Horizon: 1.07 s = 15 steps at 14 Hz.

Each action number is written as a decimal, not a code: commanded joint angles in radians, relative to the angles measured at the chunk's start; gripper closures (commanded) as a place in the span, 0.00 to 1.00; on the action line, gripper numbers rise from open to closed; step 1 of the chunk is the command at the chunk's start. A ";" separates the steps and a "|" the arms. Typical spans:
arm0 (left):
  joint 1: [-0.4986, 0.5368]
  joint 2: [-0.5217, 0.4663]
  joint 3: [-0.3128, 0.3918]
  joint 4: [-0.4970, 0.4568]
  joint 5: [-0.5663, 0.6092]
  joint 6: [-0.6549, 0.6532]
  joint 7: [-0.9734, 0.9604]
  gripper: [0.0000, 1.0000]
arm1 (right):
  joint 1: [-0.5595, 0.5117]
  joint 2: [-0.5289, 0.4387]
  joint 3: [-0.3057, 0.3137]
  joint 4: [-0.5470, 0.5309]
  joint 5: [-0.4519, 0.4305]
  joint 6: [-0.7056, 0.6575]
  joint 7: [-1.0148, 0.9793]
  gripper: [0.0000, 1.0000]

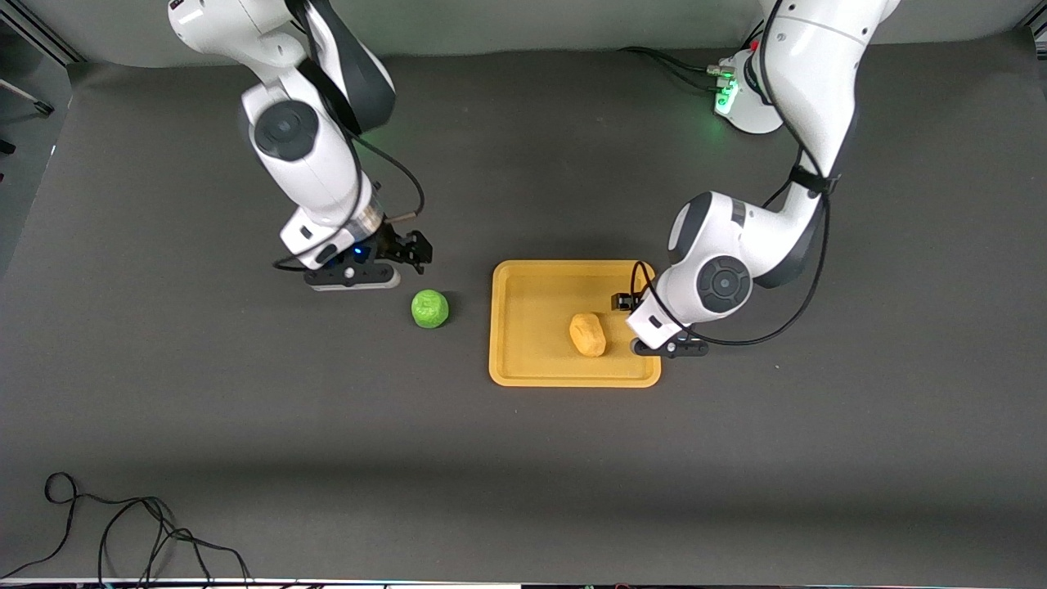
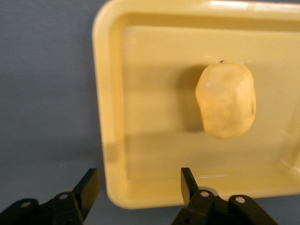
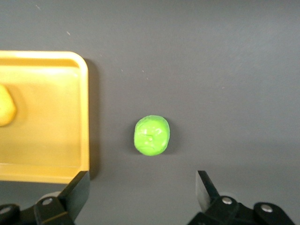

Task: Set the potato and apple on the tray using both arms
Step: 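Grasp the green apple with the right gripper while the left gripper withdraws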

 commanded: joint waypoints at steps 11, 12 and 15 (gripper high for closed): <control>0.306 -0.448 0.011 0.066 0.176 -0.450 0.196 0.00 | 0.060 0.320 -0.012 -0.097 0.006 0.454 0.064 0.00; 0.312 -0.474 0.011 0.069 0.191 -0.465 0.198 0.00 | 0.060 0.325 -0.014 -0.097 0.004 0.461 0.063 0.00; 0.373 -0.557 0.011 0.069 0.201 -0.511 0.300 0.00 | 0.051 0.325 -0.014 -0.090 0.004 0.461 0.061 0.32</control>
